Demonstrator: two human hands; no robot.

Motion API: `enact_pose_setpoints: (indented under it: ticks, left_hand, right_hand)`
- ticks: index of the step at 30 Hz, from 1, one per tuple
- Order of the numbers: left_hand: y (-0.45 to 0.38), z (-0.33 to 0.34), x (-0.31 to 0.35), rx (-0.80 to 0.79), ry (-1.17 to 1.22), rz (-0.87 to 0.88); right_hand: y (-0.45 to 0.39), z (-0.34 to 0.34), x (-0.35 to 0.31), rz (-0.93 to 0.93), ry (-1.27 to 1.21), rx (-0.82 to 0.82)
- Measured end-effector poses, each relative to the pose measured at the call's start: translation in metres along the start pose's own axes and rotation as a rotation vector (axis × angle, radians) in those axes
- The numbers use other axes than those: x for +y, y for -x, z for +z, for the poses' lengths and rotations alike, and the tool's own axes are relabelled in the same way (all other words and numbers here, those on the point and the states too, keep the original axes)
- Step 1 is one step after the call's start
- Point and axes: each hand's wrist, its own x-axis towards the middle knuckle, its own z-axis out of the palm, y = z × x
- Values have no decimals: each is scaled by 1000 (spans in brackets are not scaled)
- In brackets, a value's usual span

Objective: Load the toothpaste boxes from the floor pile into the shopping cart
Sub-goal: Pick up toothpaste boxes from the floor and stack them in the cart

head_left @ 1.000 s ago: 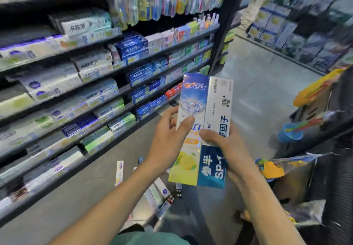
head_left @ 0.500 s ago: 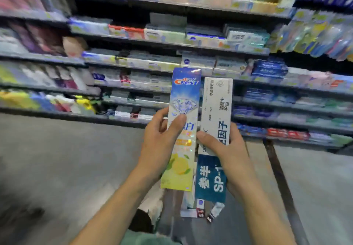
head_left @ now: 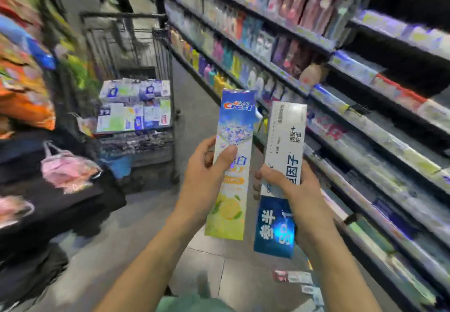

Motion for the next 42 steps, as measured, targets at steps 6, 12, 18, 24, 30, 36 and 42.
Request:
enact_pose_setpoints:
  ticks: [6,12,18,24,30,36,42]
  left_hand:
    - [-44,-123,6,164,-50,-6]
    - [-111,-222,19,206,-82,-13]
    - [-175,-284,30,258,-66,-46]
    - [-240,-306,20,262,-60,-125]
    - [-333,-313,13,284,-84,-189]
    - [-422,-325,14,348,-154,-242]
    - [-486,-343,3,412,-138,-313]
  right_hand:
    - [-49,131,15,48,41,-154]
    - [-93,240,24,100,77,-215]
    - [-141,310,35,140,106,-196]
    - [-209,345,44,202,129,-215]
    - [-311,376,51,281,61,-300]
    - [-404,410,51,351,9,-335]
    - [-464,437,50,357,47,-336]
